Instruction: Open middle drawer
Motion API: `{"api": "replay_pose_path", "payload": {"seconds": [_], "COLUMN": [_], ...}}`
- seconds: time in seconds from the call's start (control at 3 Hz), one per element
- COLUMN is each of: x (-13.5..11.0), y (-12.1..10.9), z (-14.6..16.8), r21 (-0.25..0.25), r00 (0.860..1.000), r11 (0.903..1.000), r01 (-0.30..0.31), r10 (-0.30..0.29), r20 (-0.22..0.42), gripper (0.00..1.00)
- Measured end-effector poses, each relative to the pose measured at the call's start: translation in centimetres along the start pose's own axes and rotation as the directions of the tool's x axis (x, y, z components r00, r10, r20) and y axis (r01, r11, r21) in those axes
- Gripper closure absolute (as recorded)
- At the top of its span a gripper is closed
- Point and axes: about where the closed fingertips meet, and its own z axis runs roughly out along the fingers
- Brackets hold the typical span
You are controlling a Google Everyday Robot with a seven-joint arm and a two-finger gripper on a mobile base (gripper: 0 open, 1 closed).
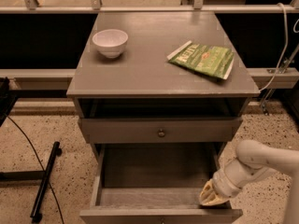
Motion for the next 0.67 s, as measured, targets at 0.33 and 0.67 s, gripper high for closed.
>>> {"api": "replay_pose_path", "payload": {"seconds": [0.33, 0.67], "x": [-2.4, -4.2], "y": [-1.8, -1.9], "z": [-5.7, -10.3], "r21": [0.207, 0.337], "r00": [0.974, 0.921], "r11": [0.9783, 0.9415], "r01": [-0.002, 0.0], "r10": [-0.045, -0.131], "r20": [0.223, 0.367], "gripper": [0.98, 0.76]}}
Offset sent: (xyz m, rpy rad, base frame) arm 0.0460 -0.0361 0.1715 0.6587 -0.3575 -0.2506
